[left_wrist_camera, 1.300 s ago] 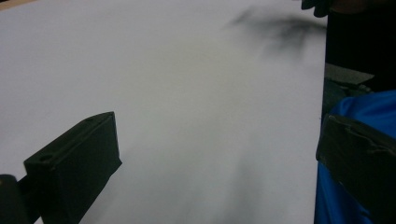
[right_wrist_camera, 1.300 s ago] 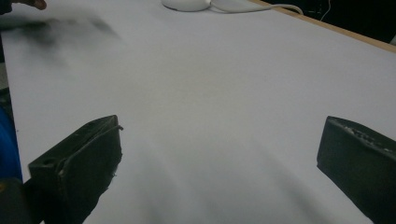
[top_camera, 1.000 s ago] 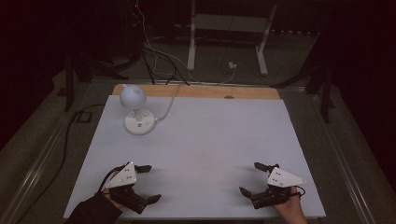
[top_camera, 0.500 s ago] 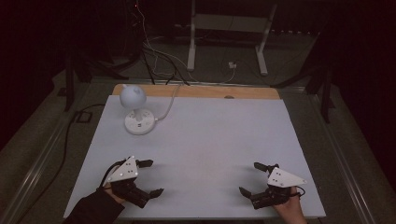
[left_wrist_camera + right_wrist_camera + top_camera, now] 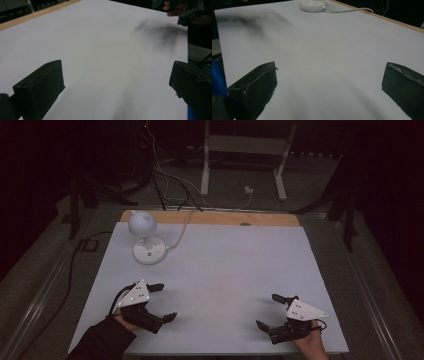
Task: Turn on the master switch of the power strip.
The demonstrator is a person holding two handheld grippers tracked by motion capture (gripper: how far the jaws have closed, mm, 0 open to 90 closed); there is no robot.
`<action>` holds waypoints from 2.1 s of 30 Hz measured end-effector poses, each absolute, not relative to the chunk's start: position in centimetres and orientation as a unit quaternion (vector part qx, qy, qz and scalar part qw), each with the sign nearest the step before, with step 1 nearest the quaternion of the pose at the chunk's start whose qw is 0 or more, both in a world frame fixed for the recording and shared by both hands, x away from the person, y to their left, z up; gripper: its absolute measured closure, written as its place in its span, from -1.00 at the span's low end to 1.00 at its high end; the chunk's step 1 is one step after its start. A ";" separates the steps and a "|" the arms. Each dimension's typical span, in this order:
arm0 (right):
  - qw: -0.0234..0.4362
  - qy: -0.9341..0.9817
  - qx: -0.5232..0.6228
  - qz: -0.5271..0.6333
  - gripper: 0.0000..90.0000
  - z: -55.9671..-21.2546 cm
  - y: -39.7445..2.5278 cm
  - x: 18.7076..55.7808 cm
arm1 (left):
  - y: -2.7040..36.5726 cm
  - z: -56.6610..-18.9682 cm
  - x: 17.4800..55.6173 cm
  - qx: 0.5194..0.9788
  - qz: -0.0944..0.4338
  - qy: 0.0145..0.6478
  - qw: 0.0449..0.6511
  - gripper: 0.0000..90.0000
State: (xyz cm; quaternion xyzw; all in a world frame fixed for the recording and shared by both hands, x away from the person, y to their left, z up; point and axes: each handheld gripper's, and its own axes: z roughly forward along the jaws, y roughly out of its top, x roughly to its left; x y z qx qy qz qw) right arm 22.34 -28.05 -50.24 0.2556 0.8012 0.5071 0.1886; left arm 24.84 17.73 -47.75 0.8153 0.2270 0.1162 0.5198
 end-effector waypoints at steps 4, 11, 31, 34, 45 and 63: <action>0.189 0.801 0.255 0.507 -1.00 -50.2 -28.0 22.3 | 17.6 -47.5 25.3 0.812 0.123 0.234 0.520 -1.00; 0.191 0.801 0.255 0.507 -1.00 -50.2 -28.1 22.3 | 17.5 -46.9 26.1 0.808 0.140 0.248 0.516 -1.00; 0.189 0.800 0.256 0.509 -1.00 -50.2 -28.0 22.2 | 17.3 -45.9 28.5 0.795 0.184 0.277 0.507 -1.00; 0.187 0.799 0.258 0.510 -1.00 -50.2 -28.1 22.2 | 17.4 -45.8 28.9 0.791 0.196 0.283 0.506 -0.98; 0.185 0.799 0.259 0.511 -1.00 -50.2 -28.1 22.2 | 17.9 -45.4 31.3 0.771 0.227 0.329 0.495 -0.98; 0.183 0.799 0.258 0.512 -1.00 -50.2 -28.1 22.2 | 17.3 -46.8 34.4 0.738 0.285 0.404 0.460 -0.99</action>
